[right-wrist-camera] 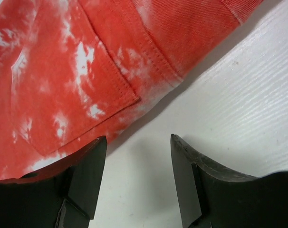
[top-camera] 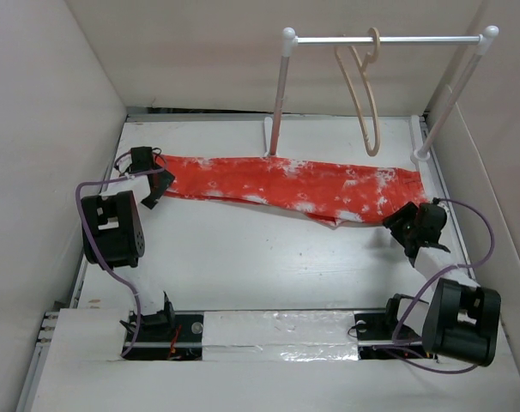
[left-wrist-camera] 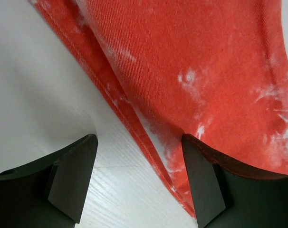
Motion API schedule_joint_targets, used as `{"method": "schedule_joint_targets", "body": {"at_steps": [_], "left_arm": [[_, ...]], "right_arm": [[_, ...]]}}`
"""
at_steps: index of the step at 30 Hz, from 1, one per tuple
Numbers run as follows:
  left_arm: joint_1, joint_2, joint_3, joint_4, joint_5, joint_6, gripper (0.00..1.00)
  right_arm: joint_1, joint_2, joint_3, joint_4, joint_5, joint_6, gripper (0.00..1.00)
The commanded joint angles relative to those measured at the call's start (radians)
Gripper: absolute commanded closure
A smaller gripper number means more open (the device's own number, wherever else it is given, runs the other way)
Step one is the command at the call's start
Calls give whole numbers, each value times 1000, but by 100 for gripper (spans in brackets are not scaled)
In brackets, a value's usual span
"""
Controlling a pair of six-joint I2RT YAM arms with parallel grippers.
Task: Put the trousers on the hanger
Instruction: Fold the trousers at the center of the board.
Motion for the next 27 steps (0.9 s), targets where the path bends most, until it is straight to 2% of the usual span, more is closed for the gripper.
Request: {"method": "schedule_joint_targets", "body": {"at_steps": [1,3,6,7,8,9,11,12,14,15,16,20,27], "left_arm": [[4,16,-16,25,20,-25,30],[4,31,-17,37,27,-33,30],[4,42,-13,42,30,-39,31],[4,44,-14,49,30,-41,34],[4,47,-16,52,29,-42,37],[4,48,-17,55,29,-45,40],[4,53,-14,62,26,-44,53],[4,55,-8,60,24,-42,58],[4,59,-2,66,30,-36,84],[4,59,6,68,35,-30,94],[4,59,6,69,38,-25,100],[4,23,15,48,-9,-8,100],[4,-94,13,-21,-111,45,100]], "right_arm": [[-34,90,22,117,-101,21,38],[-48,165,45,151,-167,31,38],[-57,219,66,183,-178,40,41],[-57,246,69,191,-177,51,43],[-57,257,74,197,-184,57,46],[-66,267,75,212,-188,62,56],[-66,280,81,223,-189,74,63],[-66,280,85,234,-188,74,76],[-66,279,86,237,-180,79,80],[-66,277,86,240,-178,80,94],[-66,276,85,241,-178,79,98],[-75,235,63,232,-151,67,100],[-85,8,25,99,-129,19,100]]}}
